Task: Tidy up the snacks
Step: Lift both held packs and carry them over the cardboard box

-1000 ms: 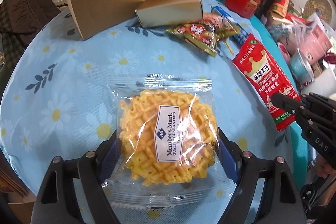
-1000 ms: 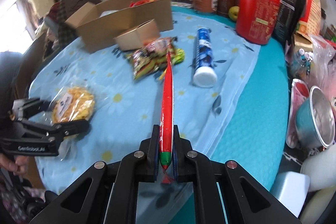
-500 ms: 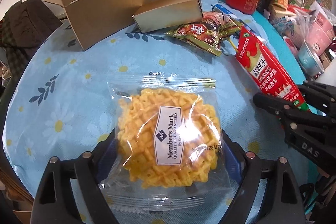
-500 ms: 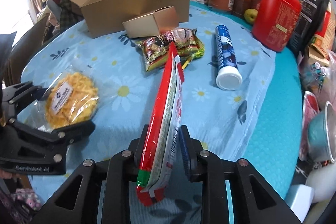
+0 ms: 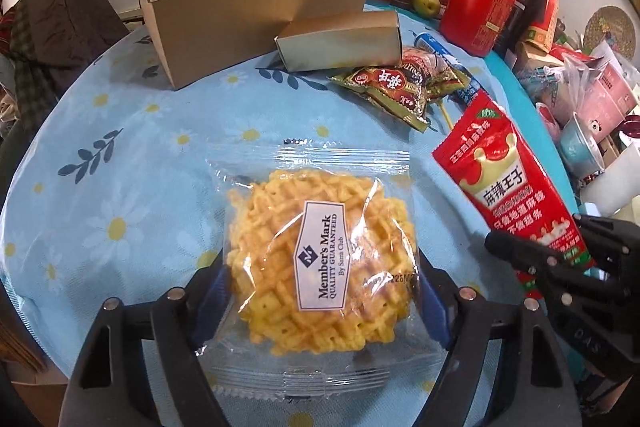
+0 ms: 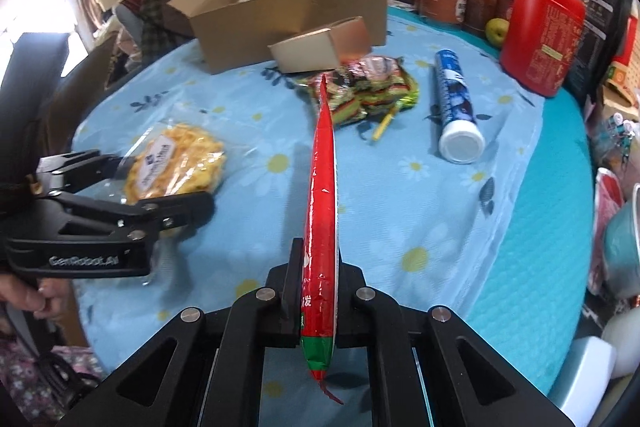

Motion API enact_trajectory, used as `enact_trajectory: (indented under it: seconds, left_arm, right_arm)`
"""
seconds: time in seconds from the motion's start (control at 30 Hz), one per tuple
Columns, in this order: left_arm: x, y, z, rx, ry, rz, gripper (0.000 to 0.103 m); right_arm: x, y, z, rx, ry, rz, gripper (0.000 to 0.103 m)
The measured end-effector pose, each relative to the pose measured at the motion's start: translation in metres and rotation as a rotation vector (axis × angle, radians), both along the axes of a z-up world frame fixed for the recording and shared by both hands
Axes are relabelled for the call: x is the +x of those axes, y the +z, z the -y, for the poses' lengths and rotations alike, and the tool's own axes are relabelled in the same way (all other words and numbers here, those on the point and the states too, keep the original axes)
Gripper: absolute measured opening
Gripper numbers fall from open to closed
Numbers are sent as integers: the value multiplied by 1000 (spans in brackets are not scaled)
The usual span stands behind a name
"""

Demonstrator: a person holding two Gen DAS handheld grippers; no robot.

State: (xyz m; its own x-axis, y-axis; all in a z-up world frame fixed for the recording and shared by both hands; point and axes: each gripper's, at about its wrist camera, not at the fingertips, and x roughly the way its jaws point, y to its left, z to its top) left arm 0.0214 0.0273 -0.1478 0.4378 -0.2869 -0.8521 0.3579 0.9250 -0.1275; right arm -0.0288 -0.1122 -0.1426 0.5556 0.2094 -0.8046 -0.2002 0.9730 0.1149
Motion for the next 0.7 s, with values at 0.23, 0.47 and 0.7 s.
enact_trajectory:
  seconds: [0.23, 0.47, 0.7]
  left_arm:
    - [-1, 17, -8, -34, 7, 28, 80]
    - [0, 42, -19, -63, 32, 86, 80]
    - [10, 72, -24, -82, 51, 172, 80]
  right_arm:
    - [-2, 12, -14, 30, 51, 27, 9]
    - [5, 34, -26, 20, 80, 81, 9]
    - [17, 63, -35, 12, 110, 161, 9]
